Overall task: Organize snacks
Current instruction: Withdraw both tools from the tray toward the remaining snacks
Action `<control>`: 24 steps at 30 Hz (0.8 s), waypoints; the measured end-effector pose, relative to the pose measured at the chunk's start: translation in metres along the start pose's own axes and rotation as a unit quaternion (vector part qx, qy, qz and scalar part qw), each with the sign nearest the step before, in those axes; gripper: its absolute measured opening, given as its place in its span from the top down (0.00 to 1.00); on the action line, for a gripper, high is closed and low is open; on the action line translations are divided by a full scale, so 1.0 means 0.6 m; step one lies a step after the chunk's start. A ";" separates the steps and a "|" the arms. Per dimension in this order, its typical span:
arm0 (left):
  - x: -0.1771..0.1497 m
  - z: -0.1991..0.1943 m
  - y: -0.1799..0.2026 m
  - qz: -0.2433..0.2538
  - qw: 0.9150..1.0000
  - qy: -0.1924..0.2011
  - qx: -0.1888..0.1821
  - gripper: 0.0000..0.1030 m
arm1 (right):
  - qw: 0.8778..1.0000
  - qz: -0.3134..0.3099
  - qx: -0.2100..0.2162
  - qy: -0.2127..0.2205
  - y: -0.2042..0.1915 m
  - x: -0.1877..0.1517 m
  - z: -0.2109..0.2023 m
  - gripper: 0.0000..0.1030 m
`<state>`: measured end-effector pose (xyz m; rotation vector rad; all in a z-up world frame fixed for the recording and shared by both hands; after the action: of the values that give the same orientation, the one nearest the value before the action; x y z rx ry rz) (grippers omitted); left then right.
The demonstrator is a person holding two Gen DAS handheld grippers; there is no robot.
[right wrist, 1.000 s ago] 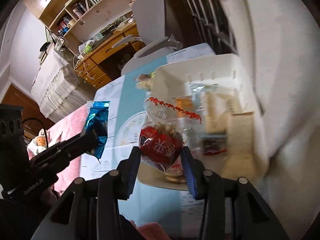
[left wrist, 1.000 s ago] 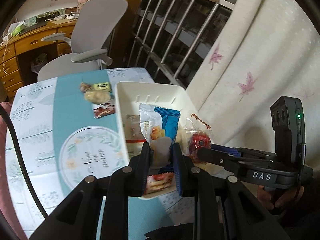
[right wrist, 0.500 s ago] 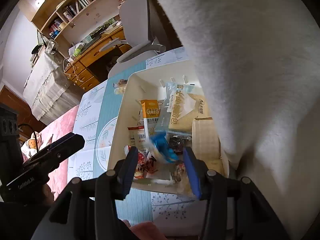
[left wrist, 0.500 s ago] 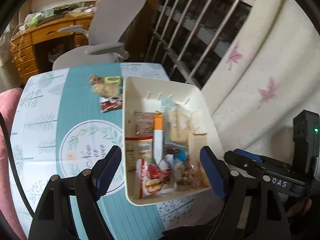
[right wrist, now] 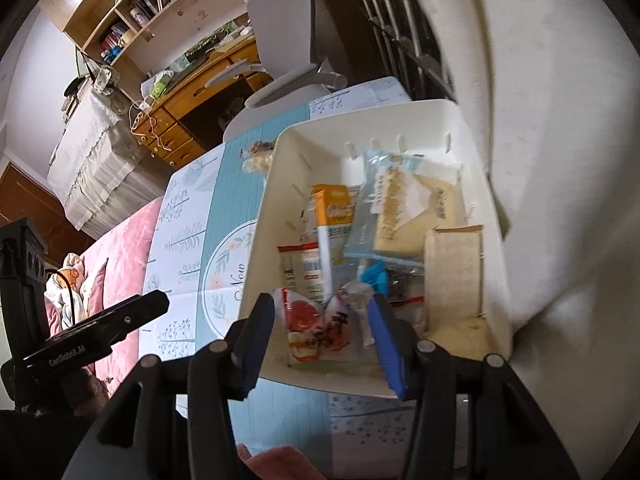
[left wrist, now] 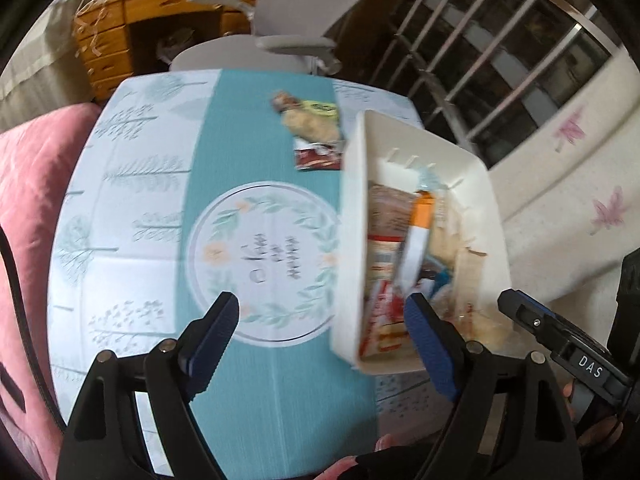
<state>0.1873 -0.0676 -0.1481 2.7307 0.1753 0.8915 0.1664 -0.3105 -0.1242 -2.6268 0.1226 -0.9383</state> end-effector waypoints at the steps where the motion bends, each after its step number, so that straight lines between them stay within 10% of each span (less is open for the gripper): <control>1: 0.000 -0.001 -0.011 -0.002 1.000 -0.002 0.003 0.19 | 1.000 -0.002 -0.001 -0.002 -0.009 -0.002 0.005 0.50; 24: 0.178 0.002 -0.265 -0.001 0.994 -0.102 0.025 0.19 | 0.978 -0.156 -0.116 0.079 -0.283 0.034 0.104 0.41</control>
<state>0.2688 0.1051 -0.1345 2.8456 0.1611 0.6085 0.2152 -0.1375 -0.0973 -2.8351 -0.1567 -1.3113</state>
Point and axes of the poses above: each gripper's, at about its wrist camera, not at the fingertips, and z roughly the way its jaws point, y to its right, x to its top, the point moved 2 cm from there along z, roughly the way its jaws point, and after that the axes turned 15 degrees about y, right-handed, at the moved point
